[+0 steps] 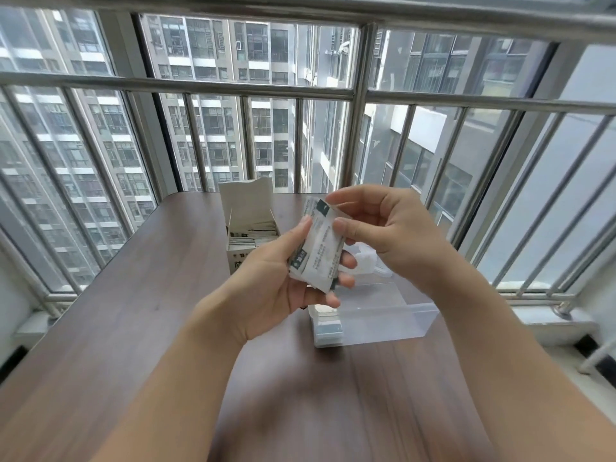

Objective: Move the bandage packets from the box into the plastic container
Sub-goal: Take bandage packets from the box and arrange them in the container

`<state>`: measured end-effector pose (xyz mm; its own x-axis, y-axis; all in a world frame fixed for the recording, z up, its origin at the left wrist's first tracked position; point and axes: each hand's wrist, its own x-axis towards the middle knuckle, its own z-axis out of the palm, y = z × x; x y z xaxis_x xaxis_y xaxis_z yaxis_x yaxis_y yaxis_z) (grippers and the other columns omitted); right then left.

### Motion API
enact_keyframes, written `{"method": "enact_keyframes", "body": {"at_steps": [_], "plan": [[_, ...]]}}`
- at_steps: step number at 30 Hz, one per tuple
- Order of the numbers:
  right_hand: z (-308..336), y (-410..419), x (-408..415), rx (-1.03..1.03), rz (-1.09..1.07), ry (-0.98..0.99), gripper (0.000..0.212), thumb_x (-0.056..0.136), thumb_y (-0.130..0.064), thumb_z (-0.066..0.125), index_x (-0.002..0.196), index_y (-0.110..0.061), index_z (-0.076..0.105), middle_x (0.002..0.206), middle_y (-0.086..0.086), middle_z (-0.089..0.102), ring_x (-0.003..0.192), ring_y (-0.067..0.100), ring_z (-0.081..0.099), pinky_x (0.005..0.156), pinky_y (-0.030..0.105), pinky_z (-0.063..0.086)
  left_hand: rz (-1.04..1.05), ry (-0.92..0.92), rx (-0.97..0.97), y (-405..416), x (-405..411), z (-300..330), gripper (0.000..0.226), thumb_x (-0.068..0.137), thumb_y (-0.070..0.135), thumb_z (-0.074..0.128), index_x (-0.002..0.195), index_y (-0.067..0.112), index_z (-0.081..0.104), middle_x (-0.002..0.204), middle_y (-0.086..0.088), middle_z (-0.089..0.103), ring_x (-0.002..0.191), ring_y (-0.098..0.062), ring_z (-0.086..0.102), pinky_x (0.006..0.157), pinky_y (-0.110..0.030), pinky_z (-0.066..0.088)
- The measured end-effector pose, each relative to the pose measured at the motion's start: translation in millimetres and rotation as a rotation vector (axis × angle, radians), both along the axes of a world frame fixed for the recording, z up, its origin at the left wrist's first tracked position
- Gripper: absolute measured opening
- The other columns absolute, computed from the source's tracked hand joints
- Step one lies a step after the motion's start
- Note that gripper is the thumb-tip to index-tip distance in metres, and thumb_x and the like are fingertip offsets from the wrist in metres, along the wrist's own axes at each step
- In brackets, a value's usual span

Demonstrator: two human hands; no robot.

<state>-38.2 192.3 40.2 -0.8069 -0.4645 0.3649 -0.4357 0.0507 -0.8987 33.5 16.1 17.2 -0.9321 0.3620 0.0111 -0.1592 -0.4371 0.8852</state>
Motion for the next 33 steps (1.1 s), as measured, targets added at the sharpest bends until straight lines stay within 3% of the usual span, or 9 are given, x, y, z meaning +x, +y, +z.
{"method": "enact_keyframes", "body": {"at_steps": [5,9,14,18,20,24,27,30,33], "plan": [[-13,-8,2,-0.114,-0.117,-0.004,0.036,0.081,0.002,0.079,0.115,-0.009,0.073,0.104,0.011,0.075,0.098,0.023,0.073,0.089,0.039,0.061,0.112,0.01,-0.042,1,-3,-4,0.05,0.099,0.043,0.044,0.126,0.006,0.063,0.1,-0.017,0.068,0.072,-0.023,0.065,0.042,-0.025,0.05],[-17,-9,7,-0.188,-0.14,-0.004,0.039,0.08,0.002,0.08,0.116,-0.008,0.071,0.104,0.009,0.075,0.097,0.019,0.074,0.089,0.034,0.059,0.103,0.026,-0.08,3,-4,-6,0.045,0.094,0.044,0.051,0.12,0.01,0.063,0.093,-0.01,0.067,0.069,-0.018,0.063,0.036,-0.021,0.046],[-18,-10,16,-0.048,-0.198,0.177,0.04,0.088,-0.011,0.075,0.125,-0.022,0.066,0.121,-0.009,0.07,0.115,0.009,0.064,0.096,0.042,0.056,0.096,0.058,-0.103,1,-6,-9,0.033,0.095,0.03,0.064,0.119,0.007,0.06,0.089,-0.007,0.062,0.072,-0.016,0.065,0.041,-0.021,0.049],[-19,-14,26,0.038,-0.013,0.12,0.063,0.085,-0.029,0.068,0.145,-0.028,0.048,0.143,-0.013,0.056,0.133,0.003,0.051,0.113,0.042,0.043,0.168,0.112,-0.205,4,-6,-13,0.027,0.089,0.02,0.072,0.11,0.008,0.062,0.086,-0.008,0.063,0.069,-0.012,0.065,0.042,-0.021,0.046],[-23,-21,29,0.046,0.025,0.116,0.069,0.083,-0.034,0.075,0.146,-0.026,0.048,0.136,-0.006,0.062,0.128,0.008,0.058,0.113,0.038,0.045,0.2,0.239,-0.339,5,-6,-14,0.018,0.087,0.011,0.064,0.104,0.01,0.064,0.089,-0.012,0.064,0.071,-0.014,0.064,0.047,-0.023,0.048],[-30,-36,35,-0.061,-0.085,0.184,0.052,0.083,-0.015,0.082,0.131,-0.017,0.062,0.105,0.005,0.074,0.1,0.017,0.072,0.093,0.036,0.058,0.378,0.416,-0.52,7,-10,-15,0.026,0.086,-0.018,0.055,0.099,0.002,0.066,0.084,-0.012,0.067,0.062,-0.015,0.066,0.049,-0.028,0.053],[-32,-38,35,-0.095,-0.142,0.245,0.041,0.082,-0.012,0.081,0.12,-0.015,0.065,0.104,0.003,0.073,0.097,0.018,0.072,0.09,0.039,0.058,0.571,0.503,-0.594,8,-14,-23,0.019,0.086,-0.004,0.065,0.096,0.012,0.068,0.08,-0.007,0.071,0.057,-0.018,0.066,0.046,-0.032,0.053],[-34,-40,35,-0.099,-0.119,0.264,0.047,0.081,-0.021,0.083,0.124,-0.017,0.064,0.105,0.002,0.074,0.1,0.018,0.071,0.096,0.037,0.056,0.782,0.601,-0.748,10,-16,-27,0.009,0.087,0.016,0.07,0.086,0.012,0.062,0.069,-0.003,0.066,0.054,-0.017,0.061,0.047,-0.036,0.052],[-36,-45,39,-0.147,-0.14,0.288,0.04,0.085,-0.021,0.08,0.122,-0.017,0.067,0.098,0.003,0.073,0.092,0.02,0.071,0.09,0.034,0.056,0.919,0.679,-0.868,11,-14,-23,0.014,0.087,0.006,0.07,0.084,0.015,0.06,0.061,0.006,0.062,0.059,-0.012,0.06,0.048,-0.017,0.042]]}}
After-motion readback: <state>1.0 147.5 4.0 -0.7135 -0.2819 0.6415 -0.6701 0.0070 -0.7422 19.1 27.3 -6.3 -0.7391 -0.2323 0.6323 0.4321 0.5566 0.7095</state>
